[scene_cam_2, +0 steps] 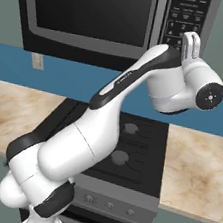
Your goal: Transport the fish from the fridge to the microwave and turn on the microwave.
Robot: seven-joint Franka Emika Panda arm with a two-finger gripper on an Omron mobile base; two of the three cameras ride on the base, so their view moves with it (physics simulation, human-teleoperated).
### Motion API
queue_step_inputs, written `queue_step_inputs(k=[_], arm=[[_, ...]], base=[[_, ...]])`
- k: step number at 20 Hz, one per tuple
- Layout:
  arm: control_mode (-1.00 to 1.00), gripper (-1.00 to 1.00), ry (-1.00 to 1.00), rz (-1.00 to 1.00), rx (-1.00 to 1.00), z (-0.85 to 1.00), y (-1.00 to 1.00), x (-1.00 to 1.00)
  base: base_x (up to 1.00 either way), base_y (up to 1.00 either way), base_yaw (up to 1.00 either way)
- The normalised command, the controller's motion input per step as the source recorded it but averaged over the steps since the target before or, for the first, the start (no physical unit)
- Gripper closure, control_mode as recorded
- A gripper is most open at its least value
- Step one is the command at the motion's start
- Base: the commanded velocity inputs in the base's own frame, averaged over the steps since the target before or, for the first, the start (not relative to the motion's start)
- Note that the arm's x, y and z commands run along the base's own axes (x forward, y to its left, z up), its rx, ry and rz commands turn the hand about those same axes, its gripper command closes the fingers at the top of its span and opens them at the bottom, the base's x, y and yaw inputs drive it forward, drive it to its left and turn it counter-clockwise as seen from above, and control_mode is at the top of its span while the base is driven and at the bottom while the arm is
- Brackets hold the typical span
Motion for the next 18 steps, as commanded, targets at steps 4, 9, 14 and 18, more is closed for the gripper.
queue_step_inputs(k=[4,9,14,18], arm=[[-1.00,1.00,0.00,0.00,0.04,0.00,-0.11,0.16],[-1.00,1.00,0.00,0.00,0.00,0.00,-0.04,0.13],[-1.00,1.00,0.00,0.00,0.00,0.00,-0.05,0.12],[-1.00,1.00,0.00,0.00,0.01,0.00,-0.05,0.16]], base=[[0.00,0.00,0.00],[0.00,0.00,0.00],[0.00,0.00,0.00],[0.00,0.00,0.00]])
